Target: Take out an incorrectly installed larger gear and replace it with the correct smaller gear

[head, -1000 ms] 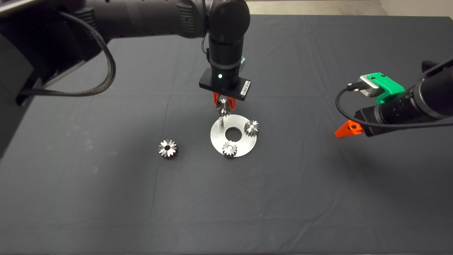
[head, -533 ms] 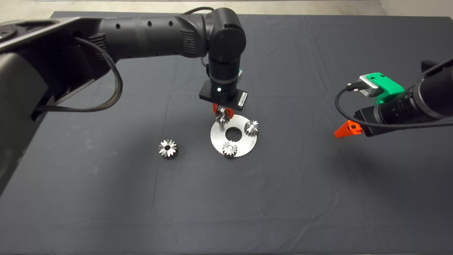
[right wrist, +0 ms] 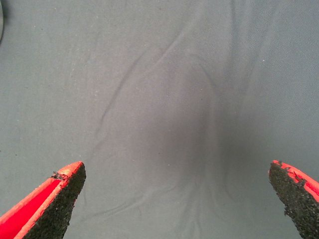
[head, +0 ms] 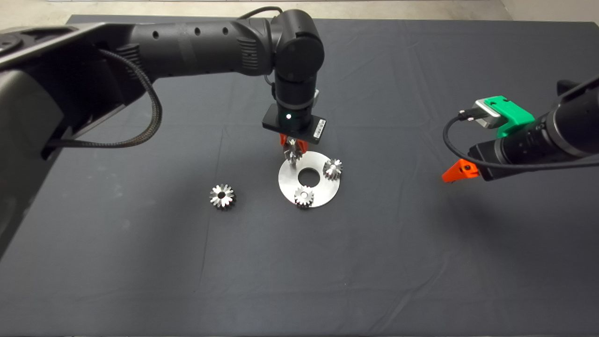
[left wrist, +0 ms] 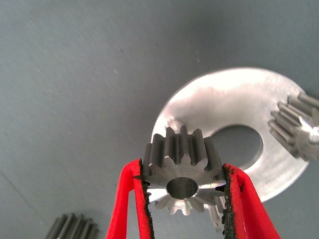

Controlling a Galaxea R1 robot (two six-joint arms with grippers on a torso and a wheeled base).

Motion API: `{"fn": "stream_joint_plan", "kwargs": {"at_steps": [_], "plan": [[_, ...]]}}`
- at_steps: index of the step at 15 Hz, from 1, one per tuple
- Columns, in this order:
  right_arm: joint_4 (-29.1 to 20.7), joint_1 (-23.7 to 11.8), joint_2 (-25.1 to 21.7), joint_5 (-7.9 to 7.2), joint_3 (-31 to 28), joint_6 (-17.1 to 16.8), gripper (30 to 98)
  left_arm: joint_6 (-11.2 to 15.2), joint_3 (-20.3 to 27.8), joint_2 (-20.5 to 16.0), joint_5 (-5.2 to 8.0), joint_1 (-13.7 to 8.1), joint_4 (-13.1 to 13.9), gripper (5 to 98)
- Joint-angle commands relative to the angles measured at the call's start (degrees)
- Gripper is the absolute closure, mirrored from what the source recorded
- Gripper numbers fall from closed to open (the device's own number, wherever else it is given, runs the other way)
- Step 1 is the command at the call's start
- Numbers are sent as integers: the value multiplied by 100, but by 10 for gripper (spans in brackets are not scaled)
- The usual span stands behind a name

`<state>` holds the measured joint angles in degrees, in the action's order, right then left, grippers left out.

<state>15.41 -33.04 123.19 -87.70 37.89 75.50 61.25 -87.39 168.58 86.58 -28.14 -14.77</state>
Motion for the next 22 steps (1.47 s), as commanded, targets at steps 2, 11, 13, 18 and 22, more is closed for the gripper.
{"fn": "stream_joint_plan", "kwargs": {"at_steps": [2,11,13,18,22], "plan": [[-138,-116,18,-546,-12,35,316,1,5,22,43,-57,-97,828],[-143,-116,26,-546,-29,35,316,-78,-42,22,70,71,-293,830],[-135,-116,18,-546,-38,35,316,-95,-150,22,64,71,-299,830],[-132,-116,18,-546,-38,35,316,-287,-197,22,70,115,-305,831],[-126,-116,18,-546,-21,35,316,-836,-180,31,52,265,-245,832]]}}
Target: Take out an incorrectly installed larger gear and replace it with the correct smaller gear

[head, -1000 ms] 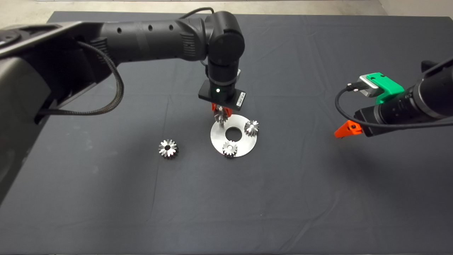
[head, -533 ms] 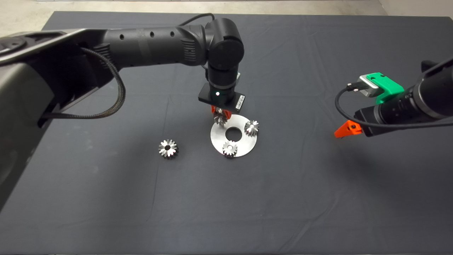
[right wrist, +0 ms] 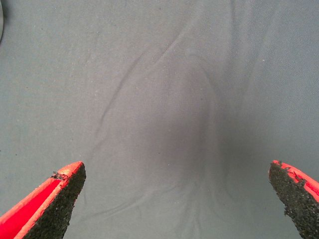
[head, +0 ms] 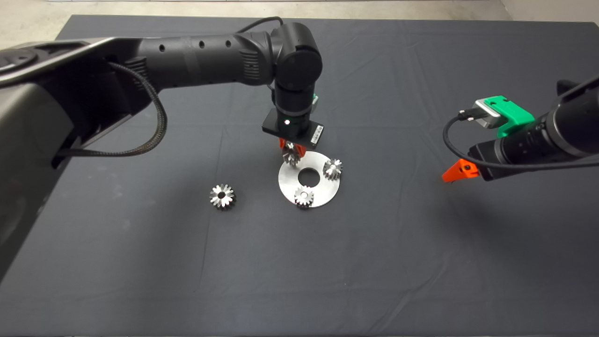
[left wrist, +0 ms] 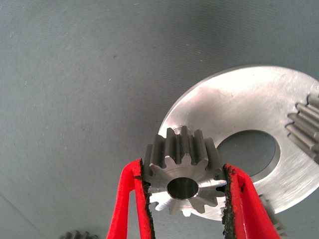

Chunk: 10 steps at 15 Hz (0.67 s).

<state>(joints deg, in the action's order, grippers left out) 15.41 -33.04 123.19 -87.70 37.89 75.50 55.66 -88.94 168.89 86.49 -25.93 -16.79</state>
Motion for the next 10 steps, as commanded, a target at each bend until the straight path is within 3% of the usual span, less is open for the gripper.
{"fn": "stream_joint_plan", "kwargs": {"at_steps": [1,8,10], "plan": [[-126,-116,18,-546,-11,35,316,-404,-25,0,70,112,-11,832],[-126,-107,18,-546,-2,35,316,-402,-16,0,78,194,158,832],[-126,-107,18,-546,-2,35,316,-245,-16,-9,78,185,158,832]]}}
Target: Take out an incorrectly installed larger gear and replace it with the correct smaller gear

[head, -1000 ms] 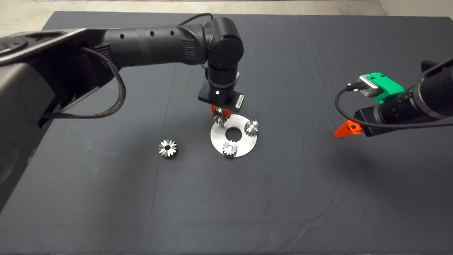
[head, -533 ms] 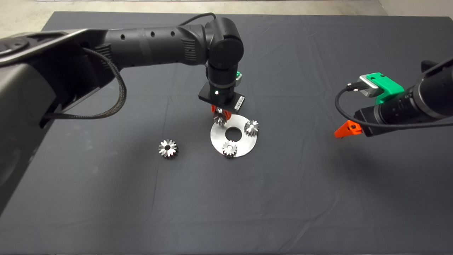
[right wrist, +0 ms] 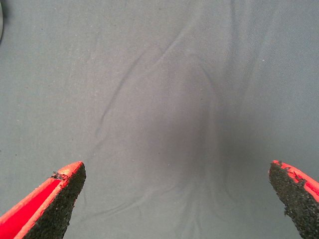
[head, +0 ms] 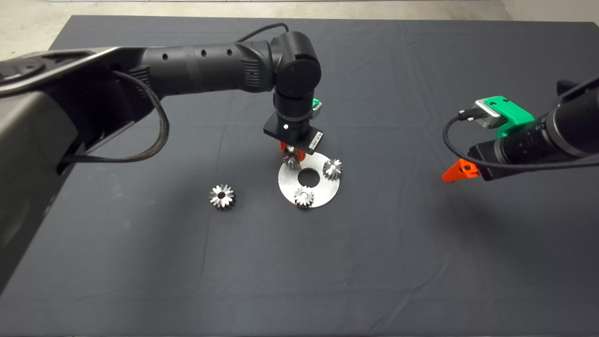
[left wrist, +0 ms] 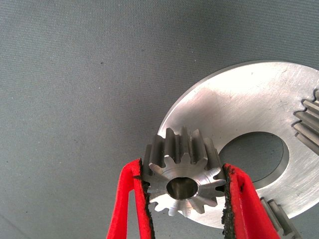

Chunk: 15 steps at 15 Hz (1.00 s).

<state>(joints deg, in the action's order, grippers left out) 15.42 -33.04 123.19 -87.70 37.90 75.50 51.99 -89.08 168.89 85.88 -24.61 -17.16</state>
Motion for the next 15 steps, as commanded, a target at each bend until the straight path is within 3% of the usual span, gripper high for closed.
{"fn": "stream_joint_plan", "kwargs": {"at_steps": [1,7,12,15], "plan": [[-127,-104,18,-546,-4,35,316,229,41,-3,148,62,196,832],[-127,-98,18,-543,-4,35,316,461,155,0,130,35,196,736],[-100,-63,193,-538,216,35,316,452,164,0,166,-18,248,659],[-100,-72,316,-555,269,35,316,452,155,0,237,-361,477,594]]}}
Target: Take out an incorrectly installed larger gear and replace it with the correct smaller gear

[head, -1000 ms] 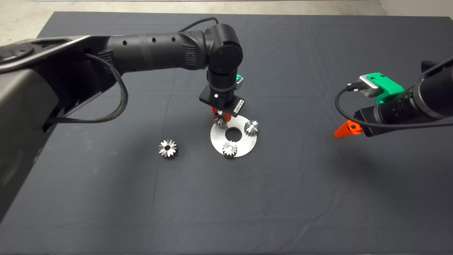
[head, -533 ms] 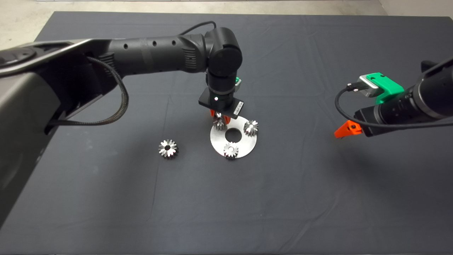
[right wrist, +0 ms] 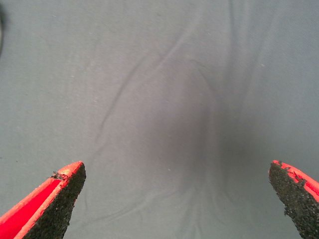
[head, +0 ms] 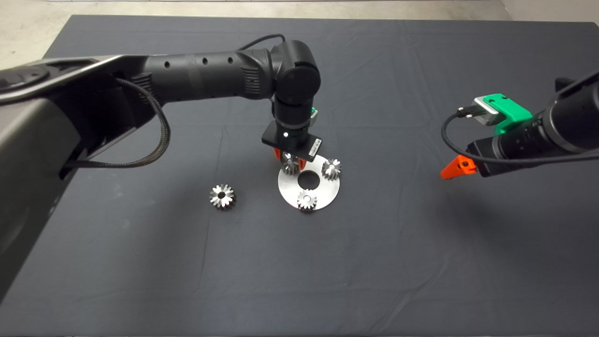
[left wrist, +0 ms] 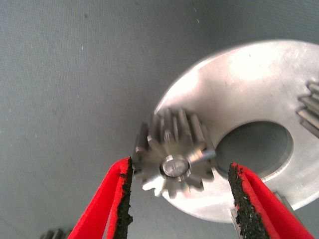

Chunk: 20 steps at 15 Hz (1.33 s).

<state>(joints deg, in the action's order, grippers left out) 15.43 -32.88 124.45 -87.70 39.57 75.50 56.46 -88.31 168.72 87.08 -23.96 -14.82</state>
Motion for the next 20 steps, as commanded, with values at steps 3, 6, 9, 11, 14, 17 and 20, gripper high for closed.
{"fn": "stream_joint_plan", "kwargs": {"at_steps": [3,6,9,11,14,17,20], "plan": [[-146,-219,216,-564,102,44,316,14,96,-90,204,-848,374,539],[-155,-461,207,-555,-54,68,316,380,757,-497,213,-1187,401,495],[-285,-878,216,-546,-424,403,316,1157,2193,-1283,196,-1411,410,492],[-436,-1002,216,-538,-844,711,316,1869,3216,-1741,213,-1551,410,475],[-460,-1192,210,-538,-1577,1286,316,2748,4736,-2561,187,-1798,418,439],[-829,-1661,134,-538,-1852,1398,316,3050,5539,-3005,195,-2090,418,439],[-1195,-2109,58,-529,-1928,1398,316,3581,6318,-3691,196,-2394,418,439]]}}
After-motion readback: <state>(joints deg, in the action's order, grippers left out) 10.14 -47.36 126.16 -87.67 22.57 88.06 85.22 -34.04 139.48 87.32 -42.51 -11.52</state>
